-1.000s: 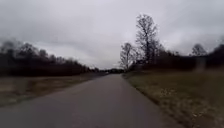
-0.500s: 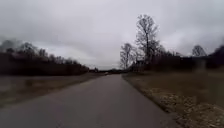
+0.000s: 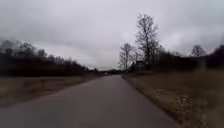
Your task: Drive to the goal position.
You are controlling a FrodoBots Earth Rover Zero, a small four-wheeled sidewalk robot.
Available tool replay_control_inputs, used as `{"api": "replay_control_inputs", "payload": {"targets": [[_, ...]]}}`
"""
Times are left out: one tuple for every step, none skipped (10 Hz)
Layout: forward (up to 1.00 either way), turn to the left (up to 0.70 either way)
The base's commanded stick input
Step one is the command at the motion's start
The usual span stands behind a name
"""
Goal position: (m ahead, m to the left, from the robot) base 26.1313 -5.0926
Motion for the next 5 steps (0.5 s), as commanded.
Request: {"api": "replay_control_inputs", "payload": {"targets": [[0.70, 0.00], [0.70, 0.00], [0.70, 0.00], [0.70, 0.00], [0.70, 0.00]]}}
